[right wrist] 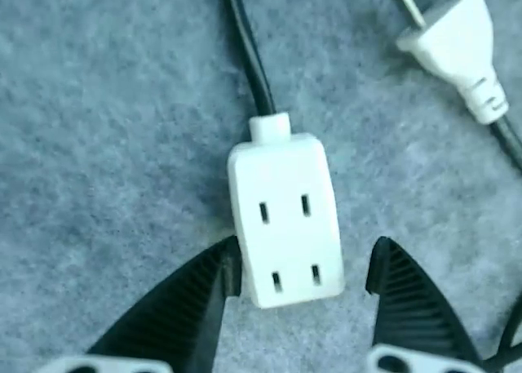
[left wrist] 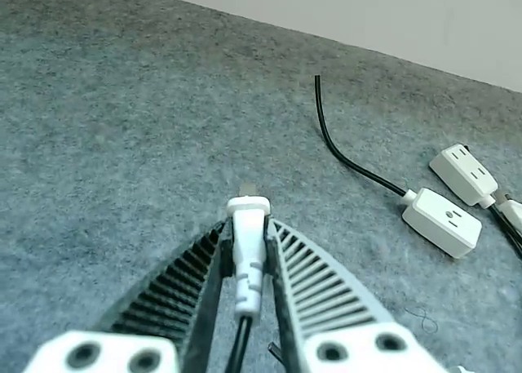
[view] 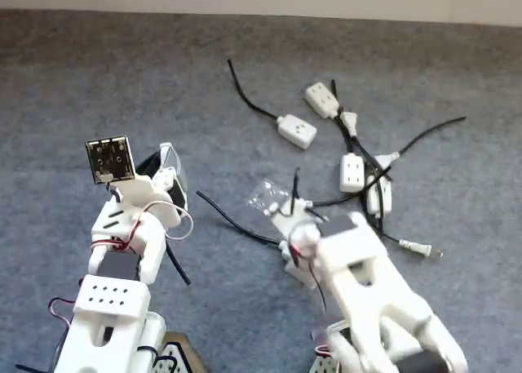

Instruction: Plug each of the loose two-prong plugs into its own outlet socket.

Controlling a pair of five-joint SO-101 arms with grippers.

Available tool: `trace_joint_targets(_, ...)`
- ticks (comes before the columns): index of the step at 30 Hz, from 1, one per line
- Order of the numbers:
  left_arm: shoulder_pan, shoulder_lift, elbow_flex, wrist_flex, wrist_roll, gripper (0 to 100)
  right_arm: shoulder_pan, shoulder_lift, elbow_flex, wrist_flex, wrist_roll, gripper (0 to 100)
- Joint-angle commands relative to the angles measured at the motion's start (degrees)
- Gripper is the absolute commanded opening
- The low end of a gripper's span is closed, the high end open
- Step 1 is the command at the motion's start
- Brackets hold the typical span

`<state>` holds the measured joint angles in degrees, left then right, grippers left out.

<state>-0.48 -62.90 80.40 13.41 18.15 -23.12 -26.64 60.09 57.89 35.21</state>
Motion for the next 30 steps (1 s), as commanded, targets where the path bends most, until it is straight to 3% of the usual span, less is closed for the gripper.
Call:
trace_joint_targets(1, -0.4, 0.1, -2.5, -1.2, -0.5, 1, -0.3, 10.2, -8.9, -1.0, 1.4, 24.8)
trace_joint_targets(6, -0.4, -0.2, -2.4, -1.2, -0.5, 1, -0.2, 21.6, -16.7, -0.6, 3.3, 16.6)
trace_joint_targets(17, -0.4, -0.2, -2.4, -1.2, -0.7, 1, 1.1, 30.4, -27.6, -0.9, 26.1, 14.6)
trace_joint_targets(23, -1.5, -0.2, -2.5, -1.3, -0.8, 1, -0.7, 30.7, -37.5, -2.9, 31.4, 14.6)
trace_joint_targets(30, -5.3, 0.0, -0.5, -7.5, -0.6, 1, -8.8, 30.7, -38.9, -8.8, 30.7, 14.6)
